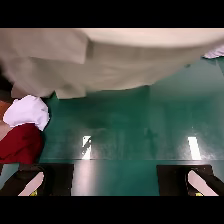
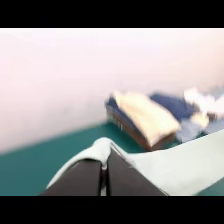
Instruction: Fold the shirts.
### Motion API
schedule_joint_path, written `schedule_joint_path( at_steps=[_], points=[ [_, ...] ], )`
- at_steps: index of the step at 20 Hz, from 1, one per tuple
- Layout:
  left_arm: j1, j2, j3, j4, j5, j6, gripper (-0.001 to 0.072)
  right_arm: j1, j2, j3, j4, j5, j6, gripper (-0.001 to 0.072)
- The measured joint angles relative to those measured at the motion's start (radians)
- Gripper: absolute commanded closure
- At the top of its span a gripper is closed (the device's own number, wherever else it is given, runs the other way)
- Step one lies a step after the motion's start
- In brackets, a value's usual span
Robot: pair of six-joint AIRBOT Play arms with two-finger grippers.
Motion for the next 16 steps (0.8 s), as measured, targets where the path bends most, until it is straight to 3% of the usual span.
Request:
schedule_joint_path(
  at_steps=[3,7,11,16],
  points=[
    [0.003,0.006,0.182,-0.002,-0.008,-0.027,0.0683,-0.065,0.039,0.137,-0.002,0.001,0.006,0.0700],
    [0.003,0.011,0.281,-0.002,-0.033,-0.074,0.0684,-0.184,0.134,0.102,-0.002,-0.033,0.010,0.0700],
    [0.003,-0.004,0.157,0.048,-0.083,-0.128,0.0683,-0.250,0.127,0.073,0.005,-0.024,0.011,0.0700],
    [0.003,-0.129,-0.095,0.079,-0.153,-0.157,0.0683,-0.158,-0.092,0.065,-0.021,0.117,0.035,0.0701]
  ],
)
